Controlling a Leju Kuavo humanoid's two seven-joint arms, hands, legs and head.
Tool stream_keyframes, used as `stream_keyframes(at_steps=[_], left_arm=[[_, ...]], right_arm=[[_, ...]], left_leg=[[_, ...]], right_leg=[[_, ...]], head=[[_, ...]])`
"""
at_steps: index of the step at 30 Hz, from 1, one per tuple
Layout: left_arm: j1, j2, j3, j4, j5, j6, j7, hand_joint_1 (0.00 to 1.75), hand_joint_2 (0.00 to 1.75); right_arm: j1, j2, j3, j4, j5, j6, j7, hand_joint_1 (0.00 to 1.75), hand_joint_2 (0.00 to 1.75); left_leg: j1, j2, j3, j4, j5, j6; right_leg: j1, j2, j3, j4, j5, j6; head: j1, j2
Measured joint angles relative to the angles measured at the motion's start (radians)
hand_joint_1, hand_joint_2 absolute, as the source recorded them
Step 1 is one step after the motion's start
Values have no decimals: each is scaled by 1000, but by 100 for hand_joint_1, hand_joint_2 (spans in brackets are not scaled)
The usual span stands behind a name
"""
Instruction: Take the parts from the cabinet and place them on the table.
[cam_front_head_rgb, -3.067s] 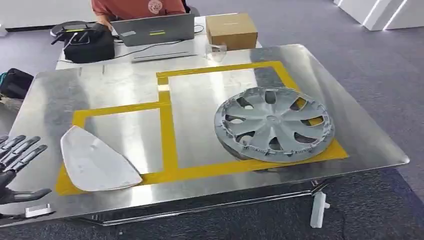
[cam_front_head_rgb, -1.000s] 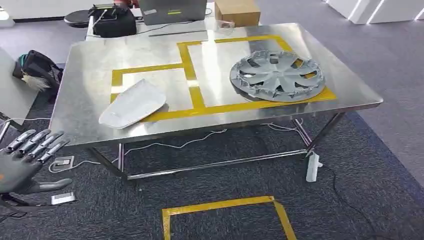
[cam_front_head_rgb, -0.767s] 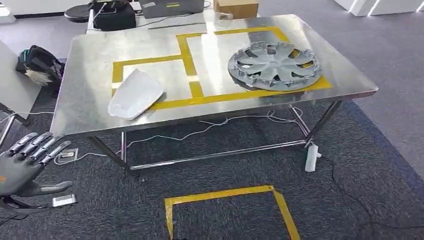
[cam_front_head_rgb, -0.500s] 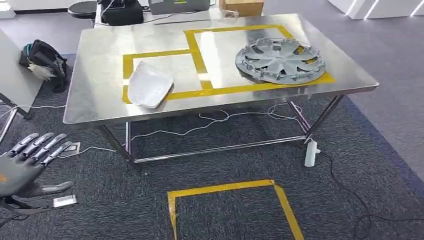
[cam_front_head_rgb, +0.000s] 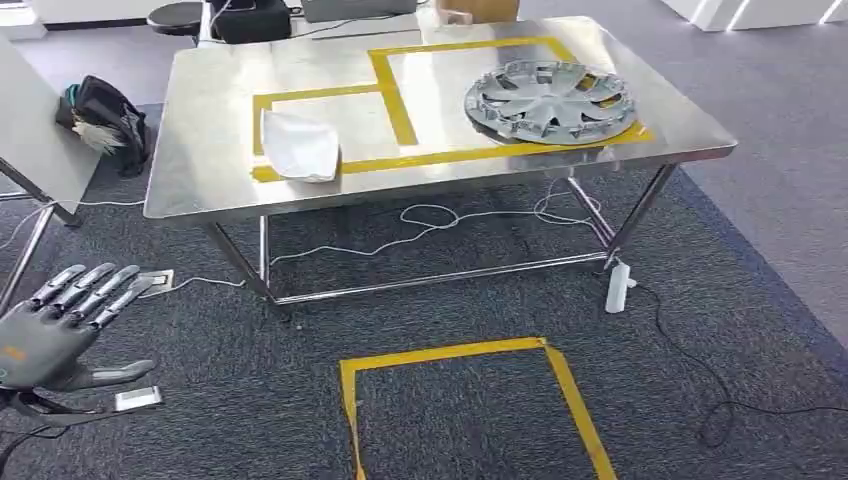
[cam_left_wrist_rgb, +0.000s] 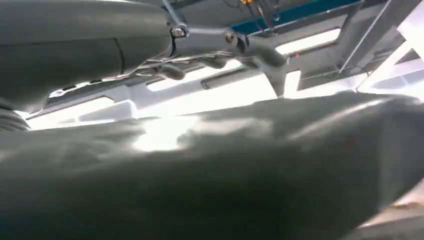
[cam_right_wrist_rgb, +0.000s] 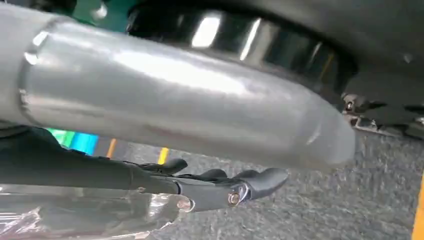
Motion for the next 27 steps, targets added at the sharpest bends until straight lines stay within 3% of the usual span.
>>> stream_keyframes(at_steps=[1,2,4,5,6,7,9,10,11,13,15,17,18,21,27], left_arm=[[1,0,0,0,0,0,0,0,0],[0,0,0,0,-1,0,2,0,0],[2,0,-1,1,-7,0,4,0,0],[2,0,-2,2,-8,0,5,0,0],[2,0,-4,3,-8,0,6,0,0],[2,0,-6,3,-8,0,6,0,0],[2,0,-6,3,-8,1,6,0,0],[1,1,-6,3,-8,2,6,0,0],[1,0,-7,4,-8,2,6,0,0],[1,2,-6,4,-8,3,9,0,0],[1,2,-6,4,-10,3,12,0,0],[2,1,-6,4,-11,4,15,0,0],[1,1,-6,4,-11,4,16,0,0],[1,1,-6,4,-11,6,18,0,0],[1,1,-5,4,-10,9,18,0,0]], right_arm=[[1,0,0,0,0,0,4,0,0],[2,0,0,0,0,-1,12,0,0],[3,0,0,0,0,1,18,0,0],[3,0,0,0,0,3,18,0,0],[4,0,0,0,0,4,18,0,0],[6,0,0,0,0,4,18,0,0],[6,0,0,0,0,5,18,0,0],[6,0,0,0,0,5,18,0,0],[4,0,0,0,0,5,18,0,0],[3,0,0,0,0,6,18,0,0],[4,0,0,0,-1,6,18,0,0],[5,0,0,0,-1,6,18,0,0],[4,0,0,0,-1,6,18,0,0],[3,0,0,0,-1,6,18,0,0],[3,0,0,0,-1,6,18,0,0]], left_leg=[[1,0,-10,18,-32,-5],[1,0,-29,69,-89,-9],[2,0,-81,224,-181,-17],[2,0,-101,285,-197,-19],[2,0,-99,302,-189,-21],[2,0,-77,279,-162,-21],[3,0,18,126,-83,-19],[4,1,63,47,-65,-20],[-1,-2,81,22,-73,-16],[0,-2,77,5,-84,4],[1,-2,71,4,-80,6],[-2,-2,71,4,-79,8],[-6,-2,71,5,-79,16],[-11,-2,66,6,-76,25],[-21,-2,53,8,-65,43]], right_leg=[[1,-2,-6,0,7,-6],[1,-4,-13,0,14,-13],[3,-7,-23,1,27,-16],[3,-7,-28,3,33,-16],[4,-7,-35,5,39,-15],[3,-6,-40,6,41,-13],[2,-6,-44,13,43,-11],[3,-6,-47,16,40,-8],[8,-5,-65,24,38,-2],[12,-4,-61,28,42,5],[15,-4,-71,30,43,-19],[13,-4,-76,27,46,-18],[10,-4,-75,21,50,-9],[3,-3,-78,17,58,10],[-7,-4,-79,16,71,35]], head=[[-3,0],[-8,0],[-8,0],[-8,0],[-8,0],[-8,0],[-8,0],[-9,0],[-9,0],[-9,0],[-8,0],[-7,0],[-7,0],[-8,0],[-8,0]])
